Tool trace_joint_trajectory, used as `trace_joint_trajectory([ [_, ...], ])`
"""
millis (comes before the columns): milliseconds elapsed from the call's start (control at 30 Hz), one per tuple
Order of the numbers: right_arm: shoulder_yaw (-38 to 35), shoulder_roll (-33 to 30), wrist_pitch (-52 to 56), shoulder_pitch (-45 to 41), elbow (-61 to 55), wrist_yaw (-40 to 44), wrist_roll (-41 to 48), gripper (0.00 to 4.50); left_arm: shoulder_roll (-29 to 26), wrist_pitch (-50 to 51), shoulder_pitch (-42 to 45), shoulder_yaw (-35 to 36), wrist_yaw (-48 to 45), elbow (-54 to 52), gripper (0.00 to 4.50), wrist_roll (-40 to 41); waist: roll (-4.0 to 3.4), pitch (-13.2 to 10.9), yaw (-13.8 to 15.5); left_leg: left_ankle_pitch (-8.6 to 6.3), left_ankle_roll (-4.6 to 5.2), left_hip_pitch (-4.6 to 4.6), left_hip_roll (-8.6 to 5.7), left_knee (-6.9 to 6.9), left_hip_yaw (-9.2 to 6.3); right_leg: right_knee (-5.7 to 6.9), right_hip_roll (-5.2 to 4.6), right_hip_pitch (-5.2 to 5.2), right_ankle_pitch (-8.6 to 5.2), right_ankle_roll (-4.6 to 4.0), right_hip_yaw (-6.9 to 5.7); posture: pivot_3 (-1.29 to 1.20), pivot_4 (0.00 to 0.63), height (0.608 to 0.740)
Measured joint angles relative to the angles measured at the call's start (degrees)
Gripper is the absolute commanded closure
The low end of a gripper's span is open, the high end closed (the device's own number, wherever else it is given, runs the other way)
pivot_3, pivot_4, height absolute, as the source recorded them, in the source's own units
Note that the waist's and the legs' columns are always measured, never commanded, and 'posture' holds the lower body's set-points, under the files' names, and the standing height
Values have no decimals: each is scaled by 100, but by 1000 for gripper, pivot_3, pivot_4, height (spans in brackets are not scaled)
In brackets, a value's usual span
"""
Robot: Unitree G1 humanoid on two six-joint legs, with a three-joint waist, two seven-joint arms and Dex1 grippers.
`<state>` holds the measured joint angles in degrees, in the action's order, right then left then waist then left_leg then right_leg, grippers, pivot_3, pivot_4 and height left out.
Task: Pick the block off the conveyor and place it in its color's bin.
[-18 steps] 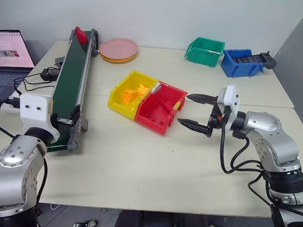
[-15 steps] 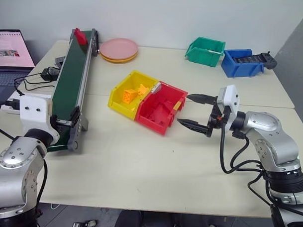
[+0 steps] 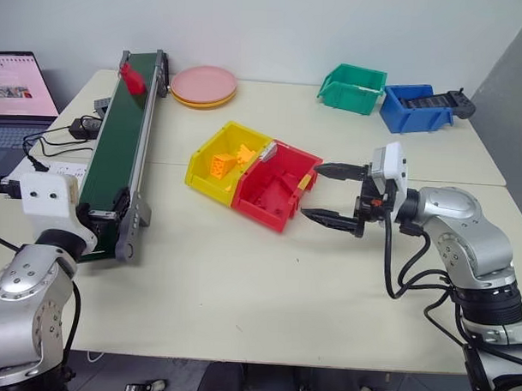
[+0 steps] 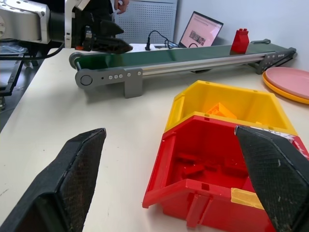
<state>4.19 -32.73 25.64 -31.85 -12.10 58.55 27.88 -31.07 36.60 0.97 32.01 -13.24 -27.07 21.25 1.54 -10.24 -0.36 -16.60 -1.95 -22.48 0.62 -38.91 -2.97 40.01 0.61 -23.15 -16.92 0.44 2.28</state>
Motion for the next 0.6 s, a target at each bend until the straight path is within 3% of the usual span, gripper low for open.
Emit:
trace_joint_trajectory([
  [600,161,118,-387,-77,22,-124,-376,0,-220,-6,145,-28,-132,231,42,-132,0,0,3,0,0,-2,-1,0,-2,-1,-1,0,0,0,-3,0,150,740],
])
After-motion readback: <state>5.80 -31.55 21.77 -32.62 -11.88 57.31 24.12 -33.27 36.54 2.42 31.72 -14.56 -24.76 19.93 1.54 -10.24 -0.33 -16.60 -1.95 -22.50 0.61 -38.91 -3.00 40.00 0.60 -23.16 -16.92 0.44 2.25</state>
